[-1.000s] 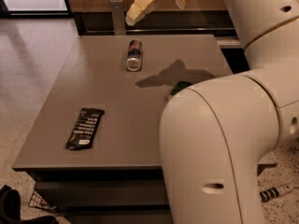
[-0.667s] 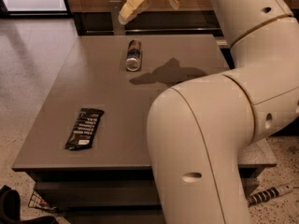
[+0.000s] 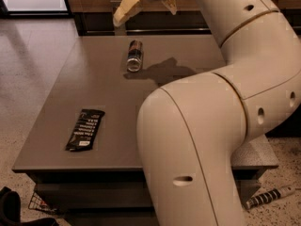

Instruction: Place redbull can upright

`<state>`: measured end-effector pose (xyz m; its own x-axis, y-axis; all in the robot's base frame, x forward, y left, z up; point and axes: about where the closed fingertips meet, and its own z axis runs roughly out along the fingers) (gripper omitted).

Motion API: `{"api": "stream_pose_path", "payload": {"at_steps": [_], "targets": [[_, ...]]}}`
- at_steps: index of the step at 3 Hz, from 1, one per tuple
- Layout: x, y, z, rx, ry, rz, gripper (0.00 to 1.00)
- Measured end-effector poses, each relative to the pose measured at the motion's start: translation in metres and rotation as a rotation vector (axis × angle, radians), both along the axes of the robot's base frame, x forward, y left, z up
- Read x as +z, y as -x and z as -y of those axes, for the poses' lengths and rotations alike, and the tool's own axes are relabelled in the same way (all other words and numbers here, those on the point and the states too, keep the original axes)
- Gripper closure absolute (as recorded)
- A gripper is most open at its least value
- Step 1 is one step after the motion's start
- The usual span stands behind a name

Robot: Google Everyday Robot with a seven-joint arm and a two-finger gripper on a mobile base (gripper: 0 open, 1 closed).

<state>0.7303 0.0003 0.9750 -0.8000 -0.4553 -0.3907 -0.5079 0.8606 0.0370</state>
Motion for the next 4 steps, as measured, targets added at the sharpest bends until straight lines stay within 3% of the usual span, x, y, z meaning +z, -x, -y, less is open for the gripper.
{"api": "stream_pose_path", "payload": {"at_steps": [1, 2, 3, 4], "targets": [[-0.002, -0.004, -0.004, -0.100, 0.002, 0.064, 0.00], [-0.012, 0.004, -0.008, -0.150, -0.012, 0.104, 0.00], [-0.039, 0.011, -0.006, -0.153, 0.015, 0.066, 0.00], [-0.039, 0.011, -0.006, -0.153, 0.015, 0.065, 0.00]]}}
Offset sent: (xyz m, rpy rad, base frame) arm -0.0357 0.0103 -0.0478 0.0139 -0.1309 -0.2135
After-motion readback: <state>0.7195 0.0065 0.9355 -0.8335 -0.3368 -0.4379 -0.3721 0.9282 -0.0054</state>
